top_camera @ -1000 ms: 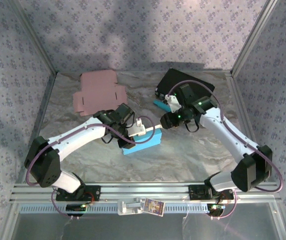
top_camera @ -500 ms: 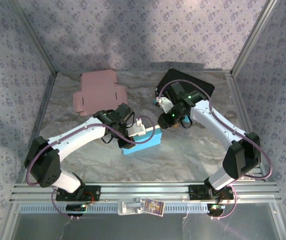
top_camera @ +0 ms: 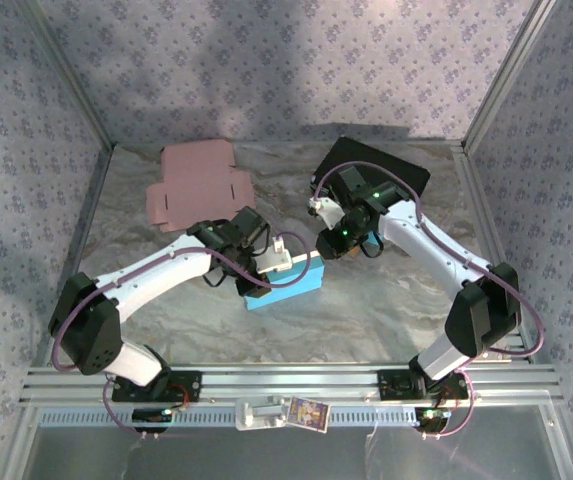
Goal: Fold the paper box
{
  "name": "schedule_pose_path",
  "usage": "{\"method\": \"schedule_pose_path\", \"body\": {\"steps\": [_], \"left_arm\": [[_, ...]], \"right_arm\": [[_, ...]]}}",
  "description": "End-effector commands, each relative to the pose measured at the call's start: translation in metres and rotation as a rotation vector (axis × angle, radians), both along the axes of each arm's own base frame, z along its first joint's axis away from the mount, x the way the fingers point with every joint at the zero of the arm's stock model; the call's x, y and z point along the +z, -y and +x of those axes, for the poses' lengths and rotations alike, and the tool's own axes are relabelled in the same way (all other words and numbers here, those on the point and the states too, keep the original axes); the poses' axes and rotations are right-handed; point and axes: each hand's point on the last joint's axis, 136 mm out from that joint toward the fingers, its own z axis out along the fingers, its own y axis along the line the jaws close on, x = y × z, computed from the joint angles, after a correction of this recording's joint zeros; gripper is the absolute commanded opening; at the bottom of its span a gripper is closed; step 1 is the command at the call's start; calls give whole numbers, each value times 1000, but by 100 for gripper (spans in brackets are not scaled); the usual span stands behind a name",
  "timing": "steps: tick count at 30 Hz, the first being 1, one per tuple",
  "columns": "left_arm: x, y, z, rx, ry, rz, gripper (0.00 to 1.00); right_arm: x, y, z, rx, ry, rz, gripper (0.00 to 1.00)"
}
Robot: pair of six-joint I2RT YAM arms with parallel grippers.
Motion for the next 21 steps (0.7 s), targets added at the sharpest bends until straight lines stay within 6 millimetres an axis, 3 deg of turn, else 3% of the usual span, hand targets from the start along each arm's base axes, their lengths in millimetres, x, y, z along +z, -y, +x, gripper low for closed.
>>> {"method": "schedule_pose_path", "body": {"steps": [1,8,21], "left_arm": [[7,0,-4,-21,-3,-8,27],[8,1,-3,-22,-4,-12,27],[7,3,1,7,1,-17,26]], "right_arm": [[-2,4,-9,16,-16,-19,23],[-4,4,-9,13,-16,-28,19],[-6,7,-11,-55,15,-42,0]]}}
